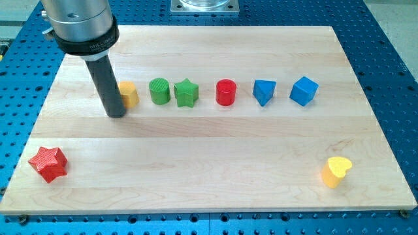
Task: Push the heart at the bottom center of the board
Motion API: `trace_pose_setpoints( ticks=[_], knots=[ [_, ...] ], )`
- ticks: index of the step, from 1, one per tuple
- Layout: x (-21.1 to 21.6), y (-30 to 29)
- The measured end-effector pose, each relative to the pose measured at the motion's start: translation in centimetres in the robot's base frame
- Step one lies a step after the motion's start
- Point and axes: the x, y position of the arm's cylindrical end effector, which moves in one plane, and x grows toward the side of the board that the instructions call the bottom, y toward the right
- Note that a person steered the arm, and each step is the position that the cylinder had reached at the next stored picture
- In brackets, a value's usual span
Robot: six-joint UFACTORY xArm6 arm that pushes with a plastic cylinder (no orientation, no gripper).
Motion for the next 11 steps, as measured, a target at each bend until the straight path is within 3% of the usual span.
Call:
trace_pose_setpoints(
  ticks=[2, 3, 4, 6, 7, 8, 9, 10, 11],
  knots=[
    [-0.2, 0.5],
    [3.7, 2.1],
    [5.9, 10.1],
    [5.8, 26.7],
    [7.3, 39.3],
    [11.2, 43.8],
    [12.9, 37.2],
    [12.8, 24.2],
    [11.9, 25.7]
  ],
)
